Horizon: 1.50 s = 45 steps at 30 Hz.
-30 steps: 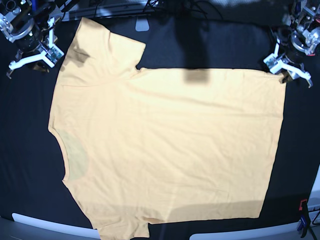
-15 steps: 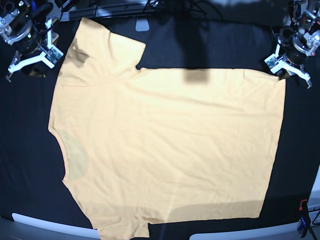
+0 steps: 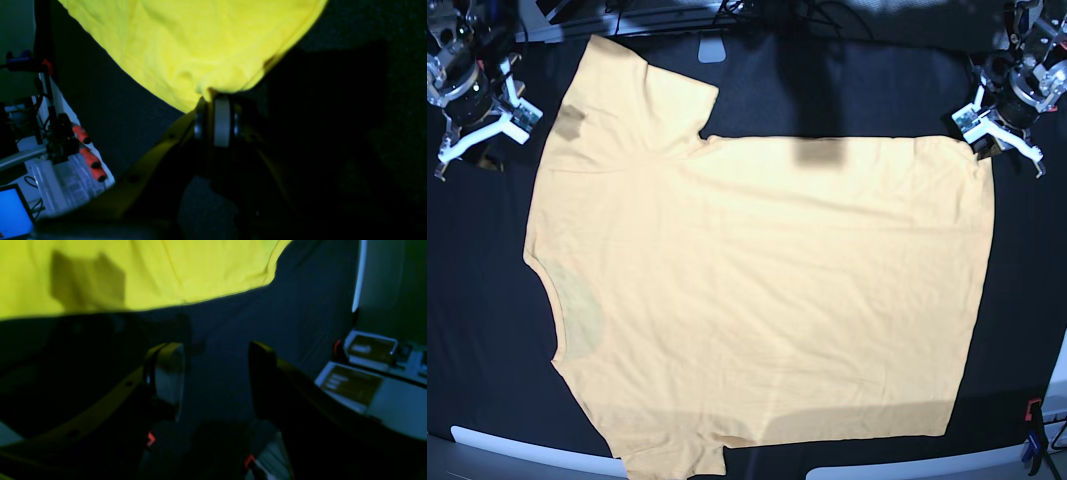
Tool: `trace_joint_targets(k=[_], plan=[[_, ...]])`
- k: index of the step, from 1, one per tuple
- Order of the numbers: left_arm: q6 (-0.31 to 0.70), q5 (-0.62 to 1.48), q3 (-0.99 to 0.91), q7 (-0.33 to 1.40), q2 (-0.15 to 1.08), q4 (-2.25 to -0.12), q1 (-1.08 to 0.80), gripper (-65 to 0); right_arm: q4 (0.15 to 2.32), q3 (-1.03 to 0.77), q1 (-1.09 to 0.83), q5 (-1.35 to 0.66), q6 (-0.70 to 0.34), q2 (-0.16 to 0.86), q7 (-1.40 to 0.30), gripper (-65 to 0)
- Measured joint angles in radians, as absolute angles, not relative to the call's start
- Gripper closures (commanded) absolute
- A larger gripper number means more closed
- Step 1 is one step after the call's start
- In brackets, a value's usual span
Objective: Layout the t-shirt on the table in an organized manner, then fold the t-shirt properly
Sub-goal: 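Move both grippers to the shirt's shoulder corners and grasp them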
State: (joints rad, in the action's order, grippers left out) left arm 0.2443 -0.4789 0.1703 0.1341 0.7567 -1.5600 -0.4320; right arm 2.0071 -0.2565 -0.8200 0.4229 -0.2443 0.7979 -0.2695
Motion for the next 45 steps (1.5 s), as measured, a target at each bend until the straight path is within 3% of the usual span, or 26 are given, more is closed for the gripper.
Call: trace_joint_targets(k=[5, 8, 12, 20, 25, 41, 45], plan=[[0.245, -0.479, 0.17, 0.134, 0.757, -1.56, -0.432, 0.0, 1.954, -0.061, -0.764, 0.533, -0.238, 0.812, -0.271, -29.9], [0.244, -0.479, 0.17, 0.134, 0.757, -1.56, -0.432, 0.0, 1.95, 0.041, -0.748, 0.595, -0.179, 0.849, -0.325, -29.9], [0.244, -0.479, 0.17, 0.134, 0.757, -1.56, -0.432, 0.0, 1.95, 0.114, -0.745, 0.603, -0.171, 0.908, -0.404, -29.9], [0.237, -0.479, 0.17, 0.134, 0.757, -1.56, -0.432, 0.0, 1.949, 0.248, -0.746, 0.67, -0.171, 0.909, -0.39, -29.9], [0.146, -0.479, 0.17, 0.13, 0.756, -1.56, -0.432, 0.0, 1.948, 0.255, -0.744, 0.69, -0.163, 0.909, -0.385, -29.9], [0.145, -0.479, 0.17, 0.134, 0.756, -1.56, -0.432, 0.0, 1.912, 0.287, -0.615, 0.702, -0.16, 0.825, -0.334, -29.7], [0.144, -0.479, 0.17, 0.134, 0.756, -1.56, -0.432, 0.0, 1.91, 0.287, -0.59, 0.66, -0.16, 0.782, -0.334, -23.2]])
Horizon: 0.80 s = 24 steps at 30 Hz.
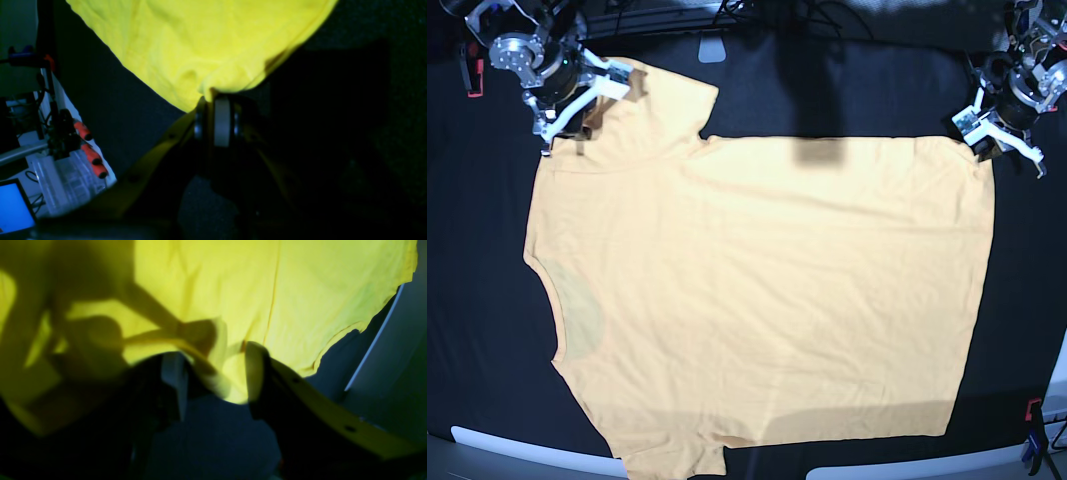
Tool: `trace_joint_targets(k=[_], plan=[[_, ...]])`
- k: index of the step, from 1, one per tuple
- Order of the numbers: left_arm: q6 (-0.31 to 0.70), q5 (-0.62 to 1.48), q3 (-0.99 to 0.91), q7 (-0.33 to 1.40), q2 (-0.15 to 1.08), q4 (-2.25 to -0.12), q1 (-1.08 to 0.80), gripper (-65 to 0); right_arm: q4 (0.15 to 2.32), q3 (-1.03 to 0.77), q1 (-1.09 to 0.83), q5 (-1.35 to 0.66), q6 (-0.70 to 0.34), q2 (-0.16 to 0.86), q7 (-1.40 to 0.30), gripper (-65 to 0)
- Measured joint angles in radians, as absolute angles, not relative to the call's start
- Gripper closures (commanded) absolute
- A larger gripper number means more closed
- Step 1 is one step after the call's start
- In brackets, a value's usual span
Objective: Layout the t-shirt on the table in an organized manner, then fold the t-shirt properly
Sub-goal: 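Move both grippers to the shirt's shoulder corners and grasp them, then lift both shoulder corners and pull them apart to stretch the shirt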
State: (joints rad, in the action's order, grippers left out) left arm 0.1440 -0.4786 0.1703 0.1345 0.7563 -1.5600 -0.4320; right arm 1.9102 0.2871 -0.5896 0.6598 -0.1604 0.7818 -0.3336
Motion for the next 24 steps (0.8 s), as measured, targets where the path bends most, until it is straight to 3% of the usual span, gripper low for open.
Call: trace_joint_targets(k=[5, 14, 19, 24], plan=[[0.142, -0.479, 0.17, 0.139, 0.756, -1.56, -0.432, 0.0, 1.903, 0.289, -0.532, 0.591, -0.206, 0.748, -0.331, -22.2], [0.142, -0.477, 0.17, 0.149, 0.756, -1.56, -0.432, 0.0, 1.897, 0.289, -0.529, 0.593, -0.21, 0.743, -0.333, 0.0], [0.142, -0.426, 0.17, 0.156, 0.756, -1.56, -0.432, 0.0, 1.897, 0.291, -0.53, 0.618, -0.213, 0.752, -0.387, 0.0], [0.139, -0.363, 0.17, 0.168, 0.757, -1.582, -0.455, 0.0, 1.928, 0.292, -0.594, 0.617, -0.199, 0.84, -0.395, 0.0]])
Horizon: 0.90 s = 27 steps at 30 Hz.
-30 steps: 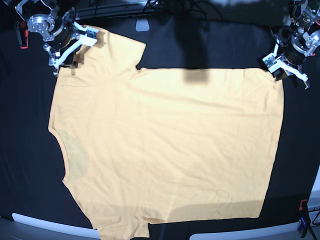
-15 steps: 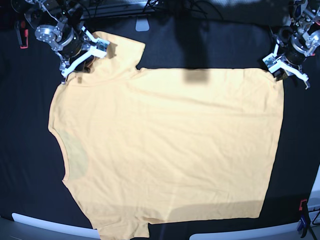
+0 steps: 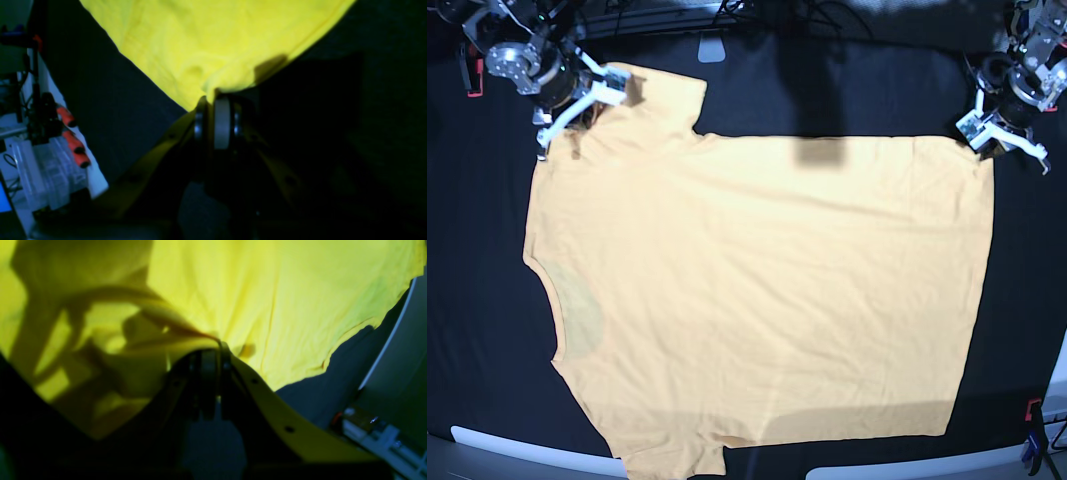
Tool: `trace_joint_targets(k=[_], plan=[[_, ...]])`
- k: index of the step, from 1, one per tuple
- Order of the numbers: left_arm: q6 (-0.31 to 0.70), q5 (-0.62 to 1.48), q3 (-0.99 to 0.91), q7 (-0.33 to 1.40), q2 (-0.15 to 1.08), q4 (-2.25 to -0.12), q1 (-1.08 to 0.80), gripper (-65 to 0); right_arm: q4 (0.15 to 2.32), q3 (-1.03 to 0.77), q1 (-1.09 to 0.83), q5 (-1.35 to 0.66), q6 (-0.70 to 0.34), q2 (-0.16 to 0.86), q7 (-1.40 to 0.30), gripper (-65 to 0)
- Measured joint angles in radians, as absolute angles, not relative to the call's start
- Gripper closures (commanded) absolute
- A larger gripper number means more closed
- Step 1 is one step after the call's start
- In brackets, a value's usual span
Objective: Layout the t-shirt on the table in an organized manner, then fold the t-shirt properly
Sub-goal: 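Lift both shoulder corners and pull them apart to stretch the shirt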
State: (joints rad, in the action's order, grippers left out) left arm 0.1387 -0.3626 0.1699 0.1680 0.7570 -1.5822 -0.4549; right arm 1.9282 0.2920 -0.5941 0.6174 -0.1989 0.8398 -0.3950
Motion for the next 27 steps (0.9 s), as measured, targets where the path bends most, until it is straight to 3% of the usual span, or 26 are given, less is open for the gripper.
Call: trace_joint_targets(k=[8, 10, 14, 27], plan=[[0.138, -0.329, 0.163, 0.167, 0.765, -1.701, -0.611, 0.0, 2.019, 0.276, -0.746, 0.617, -0.09, 0.947, -0.486, 0.0], [0.099, -0.288, 0.149, 0.168, 0.789, -1.718, -0.662, 0.0, 2.035, 0.253, -0.801, 0.618, -0.071, 0.959, -0.493, 0.0], [0.053, -0.284, 0.101, 0.191, 0.815, -1.747, -0.778, 0.0, 2.069, 0.189, -0.912, 0.617, -0.044, 0.963, -0.494, 0.0], [0.042, -0.277, -0.039, 0.212, 0.815, -1.873, -1.015, 0.0, 2.148, -0.015, -1.24, 0.616, 0.046, 0.965, -0.5, 0.0]])
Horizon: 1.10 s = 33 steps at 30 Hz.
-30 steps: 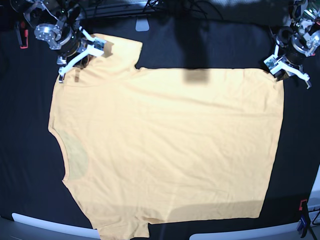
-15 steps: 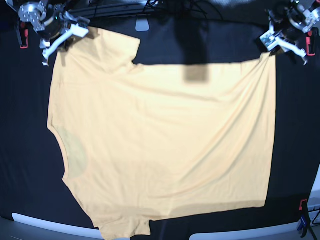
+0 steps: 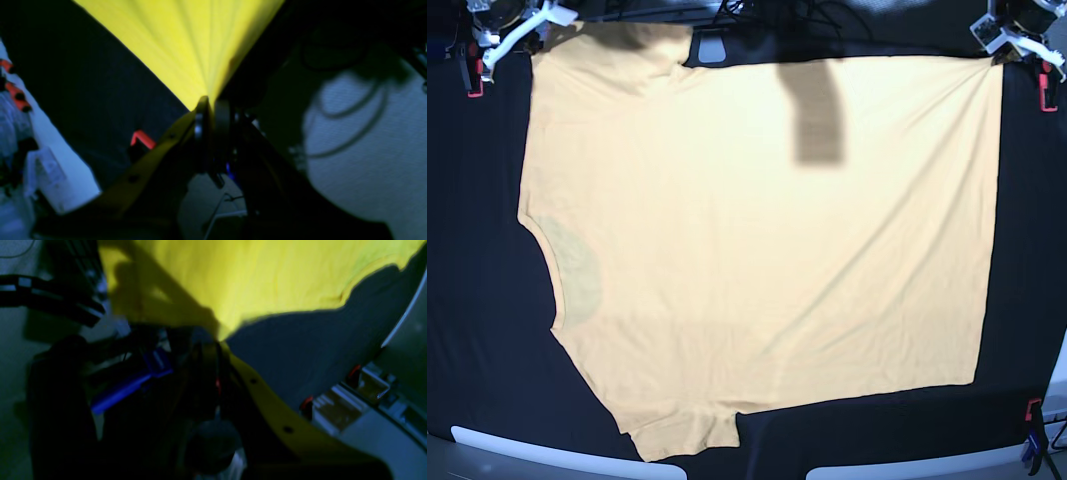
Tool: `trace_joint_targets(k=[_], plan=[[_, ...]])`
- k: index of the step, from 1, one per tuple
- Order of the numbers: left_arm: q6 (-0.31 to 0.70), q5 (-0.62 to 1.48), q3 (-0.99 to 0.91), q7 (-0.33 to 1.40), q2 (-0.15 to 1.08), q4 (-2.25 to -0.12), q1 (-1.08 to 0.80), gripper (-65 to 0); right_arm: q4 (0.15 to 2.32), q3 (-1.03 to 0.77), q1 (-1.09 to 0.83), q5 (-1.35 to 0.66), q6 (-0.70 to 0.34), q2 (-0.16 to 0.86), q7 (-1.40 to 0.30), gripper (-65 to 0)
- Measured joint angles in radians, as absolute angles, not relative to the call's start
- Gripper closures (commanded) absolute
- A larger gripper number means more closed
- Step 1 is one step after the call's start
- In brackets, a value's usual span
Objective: Layout the t-shirt on the table in an organized manner, then fold the t-shirt properly
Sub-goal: 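Lift both shoulder corners and pull them apart to stretch the shirt, then release with the right gripper and regrasp the shirt edge nearby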
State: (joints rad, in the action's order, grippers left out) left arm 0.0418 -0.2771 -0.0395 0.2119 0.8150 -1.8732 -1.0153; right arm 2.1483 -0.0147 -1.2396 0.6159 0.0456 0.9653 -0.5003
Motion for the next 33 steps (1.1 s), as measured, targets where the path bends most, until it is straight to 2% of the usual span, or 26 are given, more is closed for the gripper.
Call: trace_joint_targets(k=[5, 9, 15, 20, 26, 33], plan=[[0.049, -0.196, -0.141, 0.218, 0.815, -1.938, -1.044, 0.0, 2.161, -0.081, -1.26, 0.616, 0.084, 0.967, -0.502, 0.0], [0.048, -0.113, -0.206, 0.221, 0.815, -1.954, -1.018, 0.0, 2.161, -0.131, -1.228, 0.493, 0.11, 0.967, -0.488, 0.0], [0.049, -0.098, -0.211, 0.262, 0.767, -1.908, -0.884, 0.0, 2.148, -0.141, -1.042, 0.339, 0.104, 0.928, -0.491, 0.0], [0.052, -0.098, -0.21, 0.263, 0.685, -1.819, -0.751, 0.0, 2.051, -0.138, -0.902, 0.313, 0.077, 0.882, -0.487, 0.0], [0.045, -0.073, -0.21, 0.262, 0.648, -1.788, -0.66, 0.0, 1.976, -0.133, -0.764, 0.215, 0.071, 0.853, -0.484, 0.0], [0.045, -0.074, -0.21, 0.262, 0.648, -1.788, -0.662, 0.0, 2.032, -0.133, -0.817, 0.242, 0.041, 0.865, -0.491, 0.0]])
